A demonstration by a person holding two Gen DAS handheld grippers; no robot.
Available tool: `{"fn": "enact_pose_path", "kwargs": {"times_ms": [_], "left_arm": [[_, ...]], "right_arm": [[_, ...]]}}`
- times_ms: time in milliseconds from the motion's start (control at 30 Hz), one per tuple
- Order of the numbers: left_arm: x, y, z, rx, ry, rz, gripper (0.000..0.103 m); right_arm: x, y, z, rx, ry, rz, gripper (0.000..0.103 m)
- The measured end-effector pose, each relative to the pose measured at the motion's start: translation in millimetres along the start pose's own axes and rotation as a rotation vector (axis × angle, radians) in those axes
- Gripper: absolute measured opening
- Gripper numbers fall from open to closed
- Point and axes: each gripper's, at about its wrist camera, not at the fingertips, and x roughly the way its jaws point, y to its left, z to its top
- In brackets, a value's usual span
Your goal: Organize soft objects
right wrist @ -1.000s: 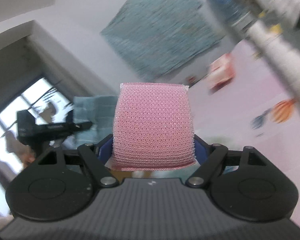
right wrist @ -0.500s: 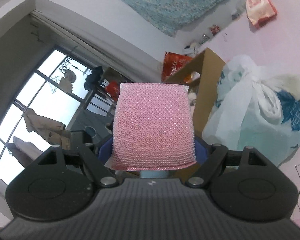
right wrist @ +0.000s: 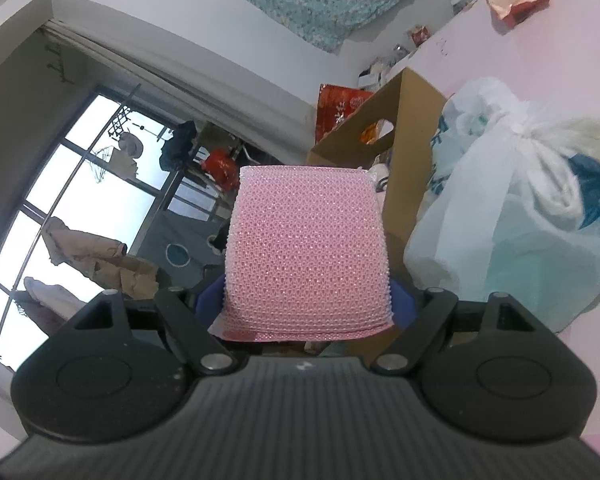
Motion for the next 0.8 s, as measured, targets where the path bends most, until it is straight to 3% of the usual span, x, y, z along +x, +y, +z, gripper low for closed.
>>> {"fn": "enact_pose_path", "kwargs": {"times_ms": [133, 233, 533, 667, 800], "left_arm": [[-30.1, -0.4, -0.1, 0.015, -0.088, 0.007, 0.079], [-57.1, 4.5, -4.6, 0.007, -0.168, -0.001, 0.079], [-130.3, 14.3, -6.6, -0.094, -0.368, -0.179, 0.079], [-144.7, 10.8, -3.3, -0.109, -0.396, -0.279, 0.081], [-137.3, 2.6, -0.1, -0.096, -0.369, -0.294, 0.081]], "right_arm": [[7.7, 4.3, 1.1, 0.002, 0.007, 0.014, 0.081], [14.9, 6.0, 2.2, 0.0, 0.009, 0.027, 0.081], [55.2, 13.9, -4.6, -0.097, 0.028, -0.058, 0.081], [77.8, 24.1, -15.6, -0.178, 0.053, -0.11, 0.081], [95.5, 34.8, -28.7, -0.249, 0.07, -0.138, 0.081]]}}
